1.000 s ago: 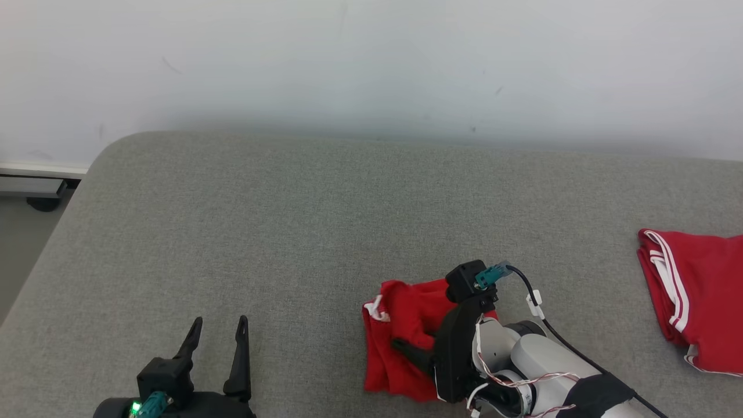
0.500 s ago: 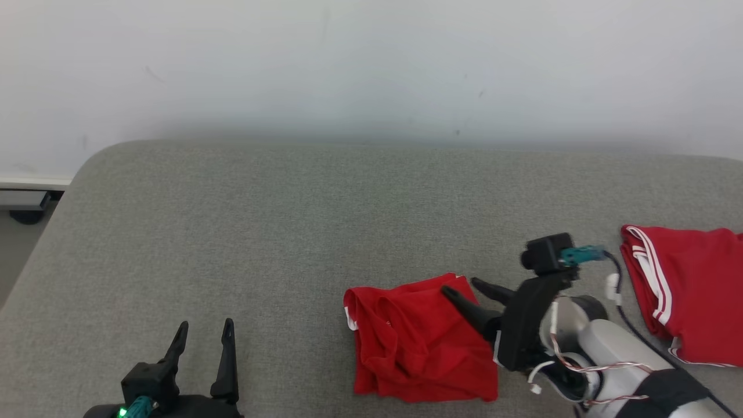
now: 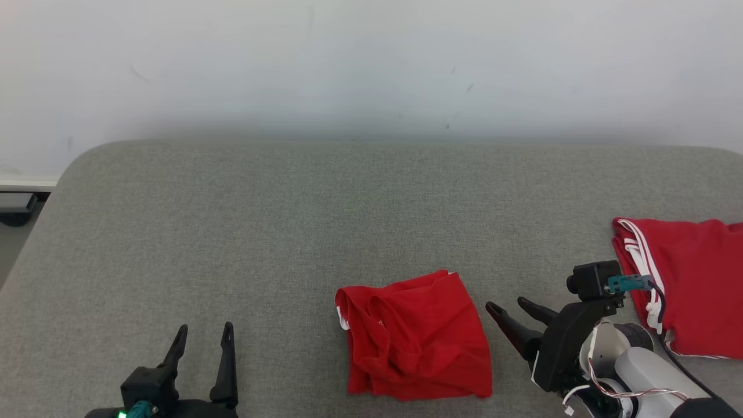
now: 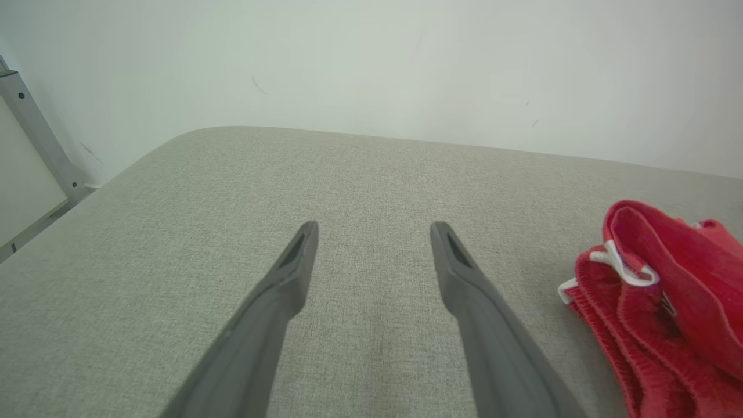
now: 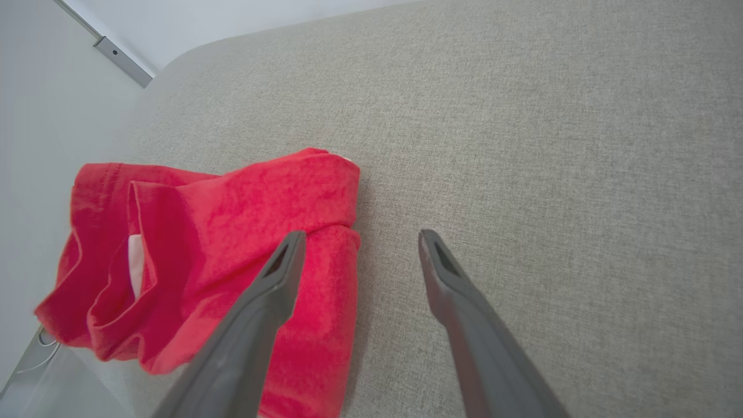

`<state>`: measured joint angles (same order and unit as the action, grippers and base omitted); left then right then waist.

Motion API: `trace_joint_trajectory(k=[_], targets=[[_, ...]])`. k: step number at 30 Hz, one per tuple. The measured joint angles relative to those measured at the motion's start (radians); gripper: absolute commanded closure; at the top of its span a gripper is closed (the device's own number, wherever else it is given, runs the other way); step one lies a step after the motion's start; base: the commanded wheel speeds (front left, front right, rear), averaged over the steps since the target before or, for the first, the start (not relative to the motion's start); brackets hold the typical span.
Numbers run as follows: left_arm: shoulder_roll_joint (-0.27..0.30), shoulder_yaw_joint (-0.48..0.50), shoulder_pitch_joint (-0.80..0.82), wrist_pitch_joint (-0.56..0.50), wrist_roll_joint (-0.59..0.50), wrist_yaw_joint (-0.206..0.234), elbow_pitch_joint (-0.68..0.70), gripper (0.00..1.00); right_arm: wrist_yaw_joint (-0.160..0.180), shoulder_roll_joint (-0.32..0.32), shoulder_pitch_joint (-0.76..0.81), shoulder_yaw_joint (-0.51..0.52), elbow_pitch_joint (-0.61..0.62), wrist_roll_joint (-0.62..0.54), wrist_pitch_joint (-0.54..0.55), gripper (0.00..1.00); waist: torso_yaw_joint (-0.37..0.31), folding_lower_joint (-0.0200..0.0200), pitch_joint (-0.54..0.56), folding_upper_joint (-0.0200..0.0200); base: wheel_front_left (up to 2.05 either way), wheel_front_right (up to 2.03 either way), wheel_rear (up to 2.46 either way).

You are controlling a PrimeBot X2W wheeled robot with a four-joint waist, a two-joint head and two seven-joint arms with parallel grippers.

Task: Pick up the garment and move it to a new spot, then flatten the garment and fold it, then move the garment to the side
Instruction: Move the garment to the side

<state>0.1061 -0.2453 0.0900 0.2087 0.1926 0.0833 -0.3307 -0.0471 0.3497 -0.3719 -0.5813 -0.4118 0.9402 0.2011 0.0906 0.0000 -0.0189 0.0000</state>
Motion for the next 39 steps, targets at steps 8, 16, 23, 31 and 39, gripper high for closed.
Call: trace_joint_trajectory(k=[8,16,23,31,39], targets=[[-0.007,-0.025,0.023,0.0,-0.006,-0.004,0.0,0.0,0.012,-0.022,-0.004,-0.01,-0.055,0.007,0.02,0.0,0.02,0.0,-0.012,0.0,0.0,0.0,0.0],[-0.012,-0.032,0.043,0.0,-0.006,-0.005,-0.007,0.0,0.012,-0.053,-0.073,-0.033,-0.135,0.008,0.076,0.0,0.061,0.0001,-0.024,0.0,0.0,0.0,0.0],[-0.028,-0.053,0.065,0.0,-0.006,-0.006,-0.021,0.0,0.01,-0.052,-0.091,-0.057,-0.201,0.008,0.136,0.0,0.097,0.0001,-0.029,0.0001,0.0,0.0,0.0],[-0.032,-0.051,0.065,0.003,0.0,-0.005,-0.039,0.0,-0.019,-0.082,-0.112,-0.077,-0.239,0.043,0.202,0.0,0.128,0.0001,-0.028,0.0,0.0,0.0,0.0],[-0.035,-0.048,0.063,0.012,0.003,-0.004,-0.046,0.0,-0.041,-0.097,-0.116,-0.076,-0.267,0.065,0.231,1.0,0.131,0.0001,-0.026,0.0001,0.0,0.0,0.0]])
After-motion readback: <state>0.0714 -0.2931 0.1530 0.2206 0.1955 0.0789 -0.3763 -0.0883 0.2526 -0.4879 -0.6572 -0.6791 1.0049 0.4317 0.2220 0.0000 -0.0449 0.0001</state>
